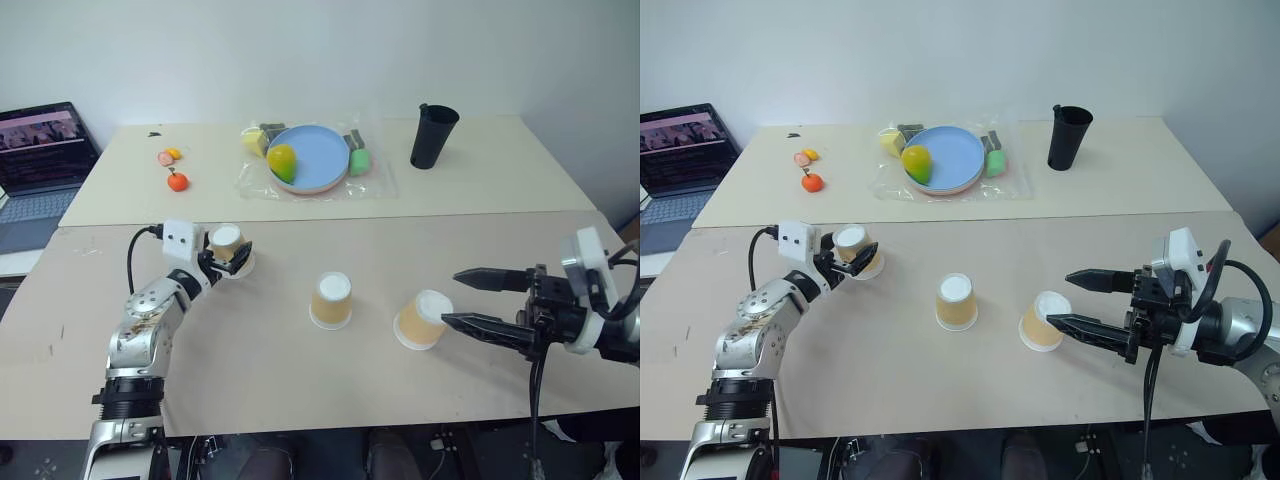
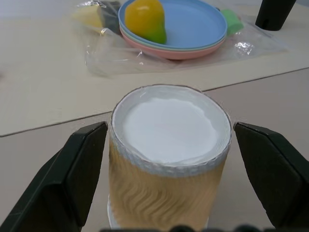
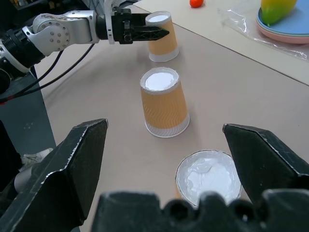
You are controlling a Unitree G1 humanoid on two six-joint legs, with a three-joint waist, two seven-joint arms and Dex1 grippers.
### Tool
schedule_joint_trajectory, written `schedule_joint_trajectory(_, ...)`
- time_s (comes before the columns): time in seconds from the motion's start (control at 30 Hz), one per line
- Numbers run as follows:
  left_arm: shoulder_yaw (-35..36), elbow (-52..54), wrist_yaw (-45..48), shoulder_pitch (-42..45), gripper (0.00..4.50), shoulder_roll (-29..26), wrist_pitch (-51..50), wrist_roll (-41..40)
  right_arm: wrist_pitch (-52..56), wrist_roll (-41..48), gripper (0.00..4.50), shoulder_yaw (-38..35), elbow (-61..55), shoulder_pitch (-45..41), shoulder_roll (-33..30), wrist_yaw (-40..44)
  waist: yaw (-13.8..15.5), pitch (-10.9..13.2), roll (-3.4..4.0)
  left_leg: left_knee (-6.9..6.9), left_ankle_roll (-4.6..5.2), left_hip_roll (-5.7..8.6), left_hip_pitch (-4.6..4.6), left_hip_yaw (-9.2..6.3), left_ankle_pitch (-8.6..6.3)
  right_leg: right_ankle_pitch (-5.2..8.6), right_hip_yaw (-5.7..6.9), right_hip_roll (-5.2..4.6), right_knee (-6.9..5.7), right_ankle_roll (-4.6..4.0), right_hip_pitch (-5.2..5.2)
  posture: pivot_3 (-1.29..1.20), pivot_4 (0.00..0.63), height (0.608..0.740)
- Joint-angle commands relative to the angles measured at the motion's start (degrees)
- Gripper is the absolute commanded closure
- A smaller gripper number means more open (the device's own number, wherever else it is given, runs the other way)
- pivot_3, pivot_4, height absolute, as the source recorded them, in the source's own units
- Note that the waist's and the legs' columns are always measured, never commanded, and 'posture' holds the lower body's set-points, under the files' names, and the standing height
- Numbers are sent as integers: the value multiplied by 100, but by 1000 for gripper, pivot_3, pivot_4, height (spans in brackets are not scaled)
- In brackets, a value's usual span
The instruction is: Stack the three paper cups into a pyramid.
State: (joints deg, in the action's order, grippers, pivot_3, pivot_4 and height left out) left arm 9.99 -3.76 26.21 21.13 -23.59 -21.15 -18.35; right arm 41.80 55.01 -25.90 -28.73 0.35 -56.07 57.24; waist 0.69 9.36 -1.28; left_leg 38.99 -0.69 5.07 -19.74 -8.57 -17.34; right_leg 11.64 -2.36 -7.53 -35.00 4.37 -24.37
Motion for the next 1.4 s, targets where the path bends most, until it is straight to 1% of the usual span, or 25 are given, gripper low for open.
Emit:
schedule_joint_trajectory(0.03,-33,-2,163,135,574,-31,273,25,-109,41,0,-279,-79,-29,10,11,0,0,0,0,0,0,0,0,0,0,0,0,0,0,0,0,150,735)
schedule_joint_trajectory(0.07,-35,19,183,130,755,-19,268,8,-117,28,0,-281,-75,-21,7,19,0,0,0,0,0,0,0,0,0,0,0,0,0,0,0,0,150,735)
schedule_joint_trajectory(0.17,-55,141,143,129,1791,5,236,36,-127,18,0,-284,-73,-8,8,34,1,0,0,0,0,0,0,0,0,0,0,0,0,0,0,0,150,735)
schedule_joint_trajectory(0.27,-125,367,180,77,1791,-24,376,122,-146,-14,0,-266,-50,-7,5,57,2,0,0,0,0,0,0,0,0,0,0,0,0,0,0,0,150,735)
schedule_joint_trajectory(0.33,-224,576,493,85,1791,-123,339,1,-152,-27,0,-247,-19,-30,0,78,3,0,0,0,0,0,-1,0,0,0,0,0,0,0,0,0,150,735)
schedule_joint_trajectory(0.4,-348,887,1018,53,1791,-323,42,-301,-158,-43,0,-224,10,-58,-9,98,0,0,0,0,0,0,-1,0,0,0,0,0,0,0,0,0,150,735)
schedule_joint_trajectory(0.47,-457,1213,1684,-84,1791,-672,-390,-688,-165,-59,0,-198,39,-91,-23,118,-12,0,0,0,1,-1,-2,0,0,0,0,0,0,0,-1,0,150,735)
schedule_joint_trajectory(0.5,-520,1328,2039,-201,1791,-893,-453,-784,-172,-71,0,-189,52,-100,-31,134,-33,-1,2,0,2,-1,-1,0,-1,0,0,0,0,0,-1,0,150,735)
schedule_joint_trajectory(0.6,-670,1404,2781,-447,1791,-1407,-457,-874,-172,-91,0,-191,70,-120,-34,161,-71,-2,4,-4,14,-1,3,1,-8,0,-2,0,-1,1,-3,0,150,735)
schedule_joint_trajectory(0.67,-776,1329,3159,-524,1791,-1645,-436,-879,-172,-101,0,-216,56,-107,-20,158,-70,-1,3,-4,13,-1,4,1,-7,0,-1,0,-2,1,-2,0,150,735)
schedule_joint_trajectory(0.73,-877,1226,3238,-442,1791,-1641,-426,-848,-178,-113,0,-232,29,-65,-1,159,-63,-1,4,-3,14,-1,6,1,-8,0,-1,1,-3,1,1,0,150,735)
schedule_joint_trajectory(0.87,-1137,944,3071,-99,1791,-1225,-265,-654,-182,-127,0,-276,-45,29,30,128,18,-1,3,-1,15,0,7,1,-8,0,2,1,0,1,8,0,150,735)
schedule_joint_trajectory(0.97,-1197,895,3022,35,1791,-1016,-345,-661,-170,-115,0,-375,-121,136,57,97,4,-1,3,0,14,-1,2,0,-8,0,2,0,2,1,4,0,150,735)
schedule_joint_trajectory(1.2,-1456,755,3181,180,1791,-888,-201,-500,-130,-80,0,-515,-206,235,81,51,-29,-1,3,-1,14,-2,3,2,-8,0,-2,1,-2,0,1,0,150,735)
schedule_joint_trajectory(1.4,-1412,617,3192,264,1791,-872,-185,-472,-105,-69,0,-624,-244,319,87,7,-12,-1,3,-1,15,-1,3,2,-8,0,-1,1,0,1,2,0,150,735)
